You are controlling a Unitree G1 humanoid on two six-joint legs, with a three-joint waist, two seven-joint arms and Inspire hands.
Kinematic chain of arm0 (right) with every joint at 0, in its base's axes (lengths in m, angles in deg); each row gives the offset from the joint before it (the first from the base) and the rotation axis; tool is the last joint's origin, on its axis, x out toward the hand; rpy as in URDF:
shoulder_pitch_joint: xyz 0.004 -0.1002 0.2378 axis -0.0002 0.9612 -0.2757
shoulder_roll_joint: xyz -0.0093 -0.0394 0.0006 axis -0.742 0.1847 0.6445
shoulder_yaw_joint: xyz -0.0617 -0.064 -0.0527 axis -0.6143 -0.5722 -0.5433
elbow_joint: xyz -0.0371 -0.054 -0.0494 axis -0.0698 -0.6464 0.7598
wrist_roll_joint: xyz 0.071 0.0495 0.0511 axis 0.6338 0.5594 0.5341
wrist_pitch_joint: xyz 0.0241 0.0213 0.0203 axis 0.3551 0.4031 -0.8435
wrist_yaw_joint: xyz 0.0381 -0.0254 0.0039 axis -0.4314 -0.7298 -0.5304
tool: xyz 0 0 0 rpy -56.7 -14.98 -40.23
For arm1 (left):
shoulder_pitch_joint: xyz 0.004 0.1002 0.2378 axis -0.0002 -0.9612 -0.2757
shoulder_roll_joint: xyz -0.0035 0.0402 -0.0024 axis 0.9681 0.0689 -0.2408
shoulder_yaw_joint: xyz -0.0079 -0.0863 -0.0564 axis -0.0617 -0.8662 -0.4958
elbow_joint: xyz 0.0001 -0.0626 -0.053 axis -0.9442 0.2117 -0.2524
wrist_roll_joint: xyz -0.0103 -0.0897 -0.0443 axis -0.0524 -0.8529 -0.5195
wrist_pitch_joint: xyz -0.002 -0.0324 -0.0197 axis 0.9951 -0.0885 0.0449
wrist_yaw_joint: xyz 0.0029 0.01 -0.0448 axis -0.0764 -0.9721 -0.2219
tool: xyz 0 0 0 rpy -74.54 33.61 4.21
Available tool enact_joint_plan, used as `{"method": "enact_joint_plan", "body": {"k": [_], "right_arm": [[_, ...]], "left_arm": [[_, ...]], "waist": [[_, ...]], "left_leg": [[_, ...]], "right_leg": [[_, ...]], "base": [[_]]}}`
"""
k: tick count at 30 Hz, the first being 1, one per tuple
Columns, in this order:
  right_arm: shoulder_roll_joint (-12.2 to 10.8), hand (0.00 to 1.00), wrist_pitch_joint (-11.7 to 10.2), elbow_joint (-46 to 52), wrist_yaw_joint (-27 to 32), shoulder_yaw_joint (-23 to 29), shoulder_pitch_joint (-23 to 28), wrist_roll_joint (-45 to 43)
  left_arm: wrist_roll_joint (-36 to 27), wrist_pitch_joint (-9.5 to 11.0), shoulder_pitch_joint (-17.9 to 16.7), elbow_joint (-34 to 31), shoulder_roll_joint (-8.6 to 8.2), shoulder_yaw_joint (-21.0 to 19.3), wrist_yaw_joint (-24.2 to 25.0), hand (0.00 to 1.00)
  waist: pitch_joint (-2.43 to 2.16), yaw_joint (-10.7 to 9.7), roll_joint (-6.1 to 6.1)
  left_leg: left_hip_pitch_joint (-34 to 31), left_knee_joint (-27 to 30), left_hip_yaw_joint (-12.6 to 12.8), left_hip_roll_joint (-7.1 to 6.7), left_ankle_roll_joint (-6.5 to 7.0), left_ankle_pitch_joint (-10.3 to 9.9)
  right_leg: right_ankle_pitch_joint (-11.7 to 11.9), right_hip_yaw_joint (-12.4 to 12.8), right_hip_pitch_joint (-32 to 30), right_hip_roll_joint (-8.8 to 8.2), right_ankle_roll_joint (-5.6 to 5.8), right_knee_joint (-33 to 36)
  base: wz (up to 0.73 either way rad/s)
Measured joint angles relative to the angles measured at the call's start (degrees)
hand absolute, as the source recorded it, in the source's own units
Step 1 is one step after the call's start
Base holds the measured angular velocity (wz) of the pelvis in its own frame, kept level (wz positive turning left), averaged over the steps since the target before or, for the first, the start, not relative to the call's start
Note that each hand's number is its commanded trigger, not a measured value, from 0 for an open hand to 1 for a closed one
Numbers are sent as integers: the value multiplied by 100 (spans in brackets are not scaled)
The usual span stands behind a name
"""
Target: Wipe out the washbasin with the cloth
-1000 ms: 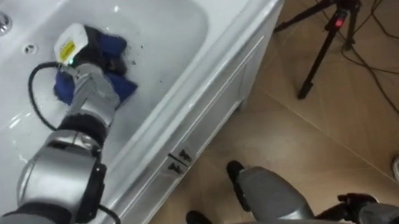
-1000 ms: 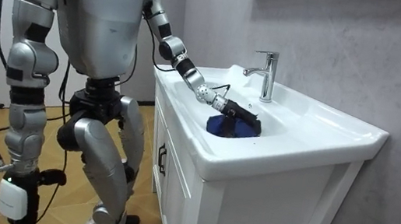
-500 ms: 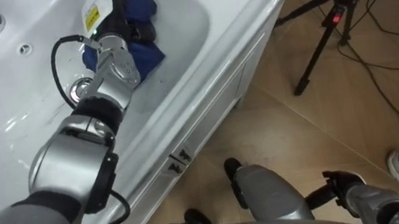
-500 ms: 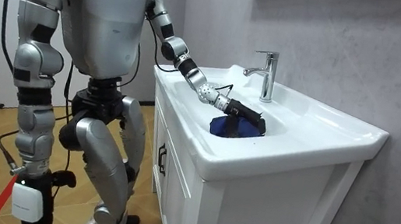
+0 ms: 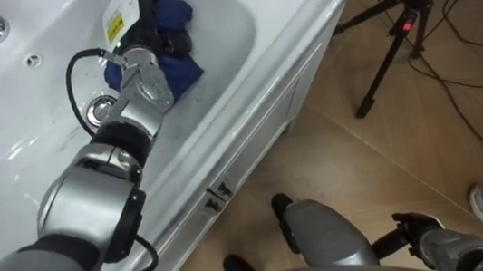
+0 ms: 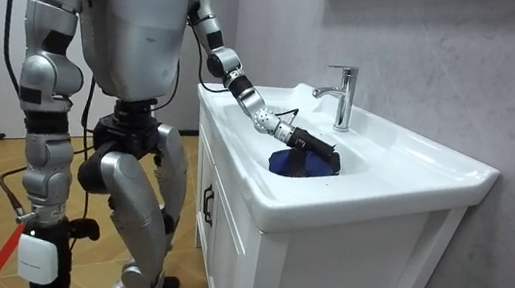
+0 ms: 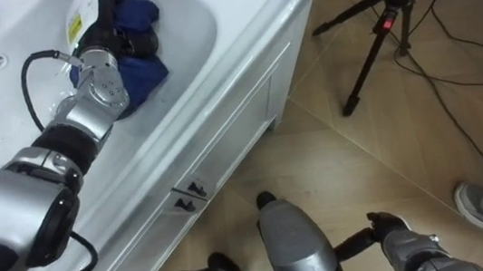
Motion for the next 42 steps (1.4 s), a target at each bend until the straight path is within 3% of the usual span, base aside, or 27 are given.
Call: {"method": "enact_joint_plan", "body": {"k": [6,9,13,18,22,26,33,38,42], "right_arm": [[17,0,96,-21,28,4,-27,13],[11,0,215,-3,54,73,-57,-7],[0,0,236,-15,112,126,-82,-30],[-5,0,281,-21,157,128,-47,-194],[3,0,364,9,152,130,-67,-206],[8,0,341,117,159,289,16,-47],[-123,0,175,226,289,577,52,280],[-164,0,152,302,197,575,263,566],[-162,0,53,245,91,848,390,493]], "left_arm": [[-2,178,-335,-8,2,7,80,100],[-10,210,-594,-48,-6,11,244,100],[-4,216,-786,-19,3,-17,556,100],[-5,232,-932,21,-52,-16,938,100],[-7,232,-1072,24,-99,-5,1197,100],[-9,249,-1260,37,-236,-11,1209,100],[-3,418,-1590,36,-230,-86,1258,100],[21,419,-1776,35,-235,-210,1317,100],[357,430,-1870,25,-183,-462,1321,100]], "waist": [[20,2,-37],[-15,-3,-20],[-24,19,-26],[-68,19,0],[-155,43,25],[-195,330,4],[-223,688,-39],[-339,1028,-105],[-343,1143,-126]], "left_leg": [[86,-47,-43,-44,7,-2],[128,-34,-153,-118,33,-25],[262,-68,-255,-159,39,-28],[394,-102,-514,-167,39,-26],[545,-196,-630,-175,33,-23],[852,-382,-586,-183,10,-10],[1189,-631,-652,-154,-73,27],[1420,-781,-697,-109,-158,81],[1531,-803,-697,-59,-168,87]], "right_leg": [[-47,-30,84,-39,23,20],[-189,-70,127,-111,61,190],[-271,-197,292,-181,77,208],[-307,-435,594,-225,83,67],[-353,-534,810,-229,91,-27],[-408,-516,1027,-213,86,-38],[-479,-567,1383,-129,68,-260],[-391,-686,1750,-30,6,-619],[-393,-673,1910,2,0,-746]], "base": [[3],[17],[17],[27],[14],[-5],[6],[3],[1]]}}
